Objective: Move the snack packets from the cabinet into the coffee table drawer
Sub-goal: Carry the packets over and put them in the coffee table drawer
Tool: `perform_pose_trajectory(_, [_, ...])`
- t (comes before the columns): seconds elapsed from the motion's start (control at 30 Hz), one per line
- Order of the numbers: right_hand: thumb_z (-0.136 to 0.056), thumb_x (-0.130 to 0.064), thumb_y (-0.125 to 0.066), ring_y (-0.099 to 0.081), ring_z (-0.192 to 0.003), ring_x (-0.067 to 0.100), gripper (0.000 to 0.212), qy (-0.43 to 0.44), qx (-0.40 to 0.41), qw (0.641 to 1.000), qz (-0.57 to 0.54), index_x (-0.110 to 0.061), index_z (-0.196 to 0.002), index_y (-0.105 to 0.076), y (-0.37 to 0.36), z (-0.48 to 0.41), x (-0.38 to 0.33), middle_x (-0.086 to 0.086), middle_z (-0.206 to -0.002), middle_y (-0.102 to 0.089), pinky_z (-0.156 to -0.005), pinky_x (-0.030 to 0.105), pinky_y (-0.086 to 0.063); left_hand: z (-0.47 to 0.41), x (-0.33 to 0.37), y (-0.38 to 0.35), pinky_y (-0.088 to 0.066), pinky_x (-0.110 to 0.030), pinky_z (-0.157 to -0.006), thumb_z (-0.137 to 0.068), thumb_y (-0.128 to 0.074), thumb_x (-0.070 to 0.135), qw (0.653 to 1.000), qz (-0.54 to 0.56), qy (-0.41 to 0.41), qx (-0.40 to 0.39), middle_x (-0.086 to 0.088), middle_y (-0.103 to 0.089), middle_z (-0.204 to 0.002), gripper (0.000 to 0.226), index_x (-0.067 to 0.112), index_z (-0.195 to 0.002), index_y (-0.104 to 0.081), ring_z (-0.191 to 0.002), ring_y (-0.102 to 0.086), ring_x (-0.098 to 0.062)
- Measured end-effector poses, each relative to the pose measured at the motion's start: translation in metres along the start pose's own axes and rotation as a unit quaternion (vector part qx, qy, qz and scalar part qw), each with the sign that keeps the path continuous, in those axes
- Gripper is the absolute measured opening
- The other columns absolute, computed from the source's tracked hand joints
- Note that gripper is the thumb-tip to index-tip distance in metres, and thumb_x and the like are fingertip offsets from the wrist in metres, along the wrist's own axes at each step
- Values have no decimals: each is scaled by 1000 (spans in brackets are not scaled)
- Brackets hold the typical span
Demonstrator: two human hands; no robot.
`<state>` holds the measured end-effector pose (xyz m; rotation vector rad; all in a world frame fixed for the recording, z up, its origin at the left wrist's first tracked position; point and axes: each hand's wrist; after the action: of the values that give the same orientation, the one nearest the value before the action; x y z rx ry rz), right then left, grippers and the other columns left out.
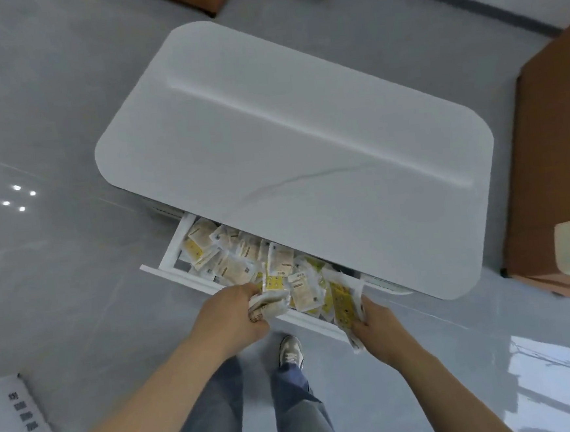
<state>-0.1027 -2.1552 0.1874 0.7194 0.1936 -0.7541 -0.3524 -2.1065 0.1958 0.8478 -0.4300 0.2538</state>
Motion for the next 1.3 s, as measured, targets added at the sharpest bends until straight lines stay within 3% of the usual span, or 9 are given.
perform_pose_trajectory(0.07, [-95,-38,-44,-63,-84,24,41,-23,-6,1000,-6,-13,-128,-45,-13,-19,5,10,-98,-65,-73,33,-50,-22,-11,-9,-35,-23,-60,-71,-62,30,1000,-16,-11,-21,8,-53,-76,20,33,-82,-46,-72,-49,-13])
perform_pose_trajectory(0.2, [-94,-54,-40,-62,-85,28,42,-50,-4,999,-14,-15,-105,-52,-37,-60,18,11,-94,-65,-77,39,-51,-66,-34,-33,-34,-22,-57,-72,-61,29,997,-52,-20,-45,10,-53,-75,19,32,-86,-49,-73,-49,-12])
perform_pose_trajectory(0.33, [-97,-45,-41,-62,-82,29,30,-58,2,998,-28,-16,-95,-49,-61,-103,35,11,-89,-64,-72,37,-51,-109,-54,-62,-33,-21,-53,-73,-63,26,997,-53,-27,-54,10,-52,-73,21,33,-85,-47,-73,-51,-14])
perform_pose_trajectory(0.47, [-98,-37,-40,-61,-82,28,23,-62,7,998,-26,-17,-106,-48,-86,-141,53,11,-94,-63,-71,37,-51,-147,-74,-94,-43,-25,-62,-74,-64,26,996,-57,-32,-62,7,-59,-82,20,30,-88,-50,-76,-56,-15])
perform_pose_trajectory(0.67, [-97,-20,-36,-54,-75,26,29,-93,1,996,2,-9,-121,-47,-119,-190,81,12,-92,-59,-61,31,-43,-194,-108,-135,-37,-26,-63,-75,-65,28,996,-75,-13,-46,7,-54,-84,30,22,-103,-58,-75,-49,-15])
perform_pose_trajectory(0.77, [-95,-15,-36,-53,-78,29,41,-92,3,996,12,-14,-135,-39,-126,-210,86,16,-96,-60,-64,33,-44,-209,-116,-148,-37,-26,-63,-75,-67,29,996,-79,-16,-48,5,-55,-84,27,21,-100,-59,-75,-50,-16])
perform_pose_trajectory(0.93, [-89,-10,-40,-59,-90,32,44,-74,12,996,45,-18,-132,-44,-124,-241,90,12,-105,-63,-74,38,-52,-234,-124,-169,-48,-31,-67,-75,-69,40,994,-92,-32,-41,-2,-63,-93,35,18,-101,-59,-83,-58,-21])
perform_pose_trajectory(1.17, [-91,-6,-38,-52,-74,24,36,-72,41,994,68,-16,-123,-50,-125,-266,93,11,-93,-63,-64,28,-42,-254,-118,-181,-44,-34,-66,-89,-51,9,988,-131,-54,-53,-14,-56,-97,23,5,-111,-51,-82,-56,-29])
perform_pose_trajectory(1.3, [-93,-8,-37,-50,-74,24,27,-79,47,993,68,-12,-112,-56,-127,-272,95,13,-98,-65,-65,27,-41,-263,-118,-183,-40,-32,-64,-89,-46,1,986,-145,-60,-56,-14,-57,-93,25,4,-113,-52,-83,-56,-30])
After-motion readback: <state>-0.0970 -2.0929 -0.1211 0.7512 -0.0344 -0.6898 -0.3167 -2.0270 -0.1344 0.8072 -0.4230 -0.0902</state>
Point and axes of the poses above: each hand's wrist, its own z-axis away from the middle knuckle, its own y-axis out of the back of the hand, x = y × z
